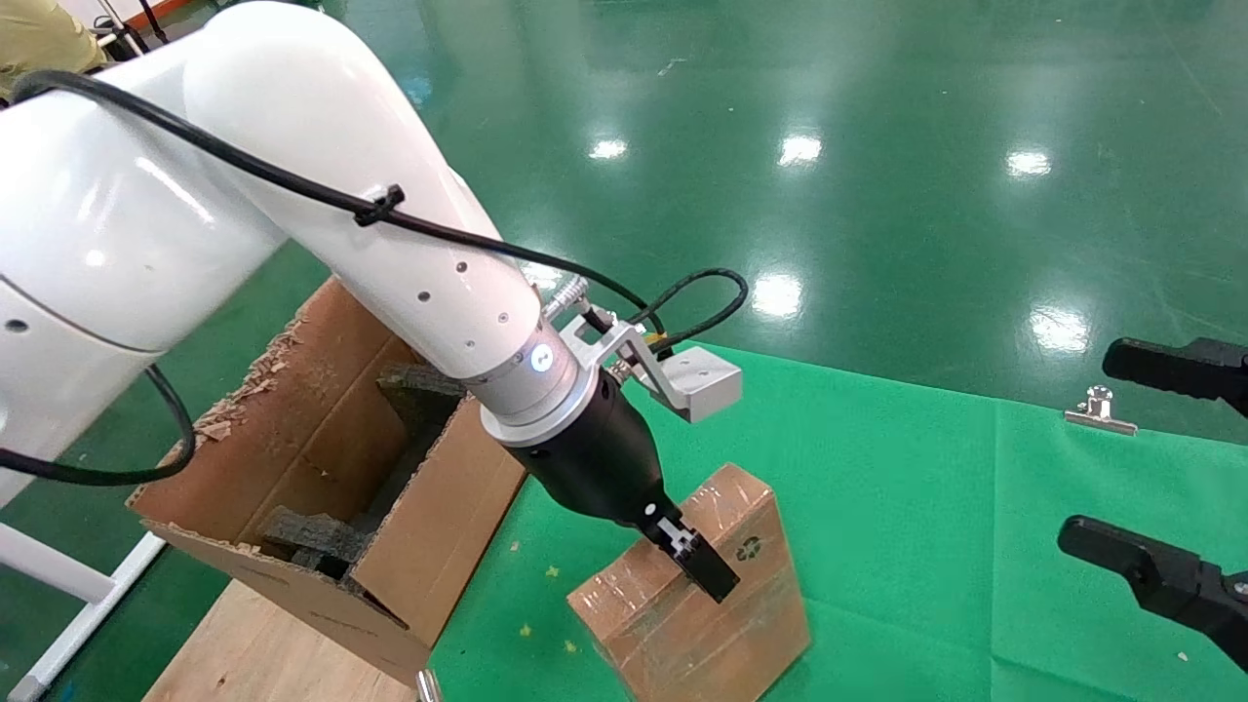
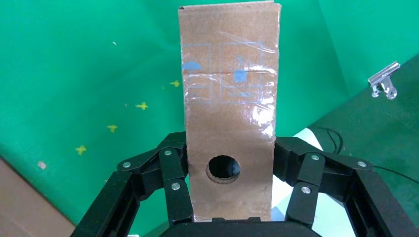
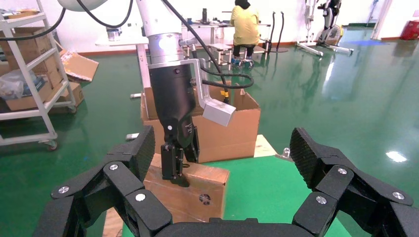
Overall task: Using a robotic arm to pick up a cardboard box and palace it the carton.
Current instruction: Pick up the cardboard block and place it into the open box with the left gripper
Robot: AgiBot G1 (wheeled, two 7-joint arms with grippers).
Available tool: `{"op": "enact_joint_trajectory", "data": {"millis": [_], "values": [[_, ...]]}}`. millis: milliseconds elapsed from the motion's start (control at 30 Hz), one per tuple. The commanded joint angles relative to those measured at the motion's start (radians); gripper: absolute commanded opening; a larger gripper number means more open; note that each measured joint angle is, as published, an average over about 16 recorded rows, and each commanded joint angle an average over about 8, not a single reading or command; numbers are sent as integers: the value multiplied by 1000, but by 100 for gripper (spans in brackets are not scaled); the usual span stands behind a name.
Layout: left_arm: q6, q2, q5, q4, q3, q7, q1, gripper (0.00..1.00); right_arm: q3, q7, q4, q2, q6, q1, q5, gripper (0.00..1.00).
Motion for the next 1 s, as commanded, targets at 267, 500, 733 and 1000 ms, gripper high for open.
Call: {"op": "enact_joint_trajectory", "data": {"millis": [267,500,733,1000], "values": [[-14,-56,40,138,-34,109,-107,0,0,0,0,0,0,0,0,100],[-39,-109,101,349,-71,268,-259,0,0,0,0,0,0,0,0,100],[-72,-129,184,546,-72,425,-381,0,0,0,0,0,0,0,0,100],[-92,-173,278,726,-38,545,-445,0,0,0,0,0,0,0,0,100]]}}
